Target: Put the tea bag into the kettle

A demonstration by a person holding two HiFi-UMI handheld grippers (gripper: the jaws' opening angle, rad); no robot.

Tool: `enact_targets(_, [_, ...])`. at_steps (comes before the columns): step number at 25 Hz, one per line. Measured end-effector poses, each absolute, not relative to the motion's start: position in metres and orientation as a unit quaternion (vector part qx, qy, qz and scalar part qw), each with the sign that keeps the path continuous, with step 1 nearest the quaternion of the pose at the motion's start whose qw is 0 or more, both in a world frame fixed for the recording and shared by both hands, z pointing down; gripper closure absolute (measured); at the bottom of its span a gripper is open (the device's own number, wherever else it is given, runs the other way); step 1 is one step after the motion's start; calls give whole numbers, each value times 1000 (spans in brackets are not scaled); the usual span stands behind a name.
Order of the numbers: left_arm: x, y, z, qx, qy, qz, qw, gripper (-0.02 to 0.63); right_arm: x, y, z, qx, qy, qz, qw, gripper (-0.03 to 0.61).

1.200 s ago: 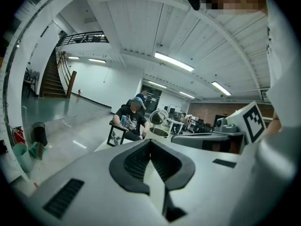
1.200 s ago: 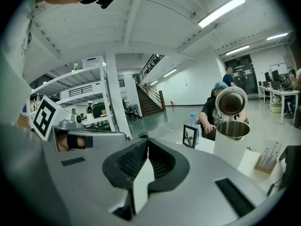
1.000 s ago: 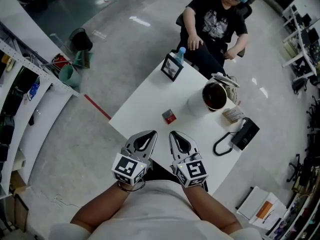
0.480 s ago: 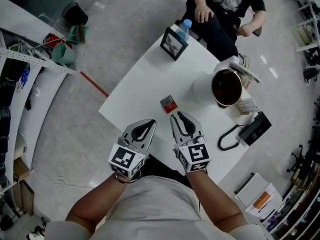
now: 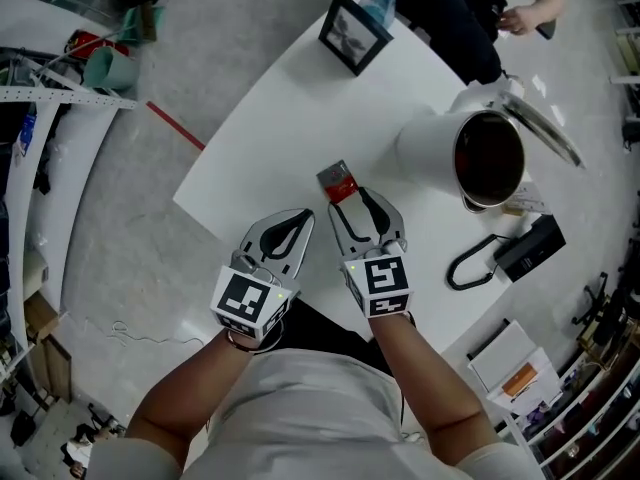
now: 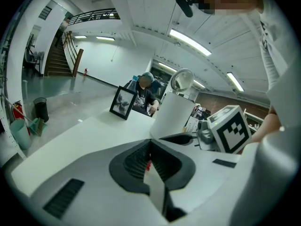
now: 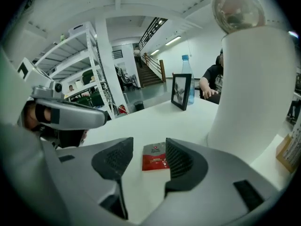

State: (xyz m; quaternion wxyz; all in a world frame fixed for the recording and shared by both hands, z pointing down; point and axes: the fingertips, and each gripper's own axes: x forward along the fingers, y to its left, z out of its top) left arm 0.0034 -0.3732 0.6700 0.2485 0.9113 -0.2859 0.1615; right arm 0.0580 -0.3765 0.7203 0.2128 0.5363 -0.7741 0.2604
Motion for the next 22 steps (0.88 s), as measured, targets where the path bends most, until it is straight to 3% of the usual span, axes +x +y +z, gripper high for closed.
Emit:
enact_targets(15, [0, -377, 718, 894, -305, 163, 284, 604, 59, -379, 788, 514, -763, 260, 294, 350])
enact_targets(22, [-4, -373, 715, 895, -302, 165, 285, 604, 60, -380, 789, 519, -759, 240, 313, 404])
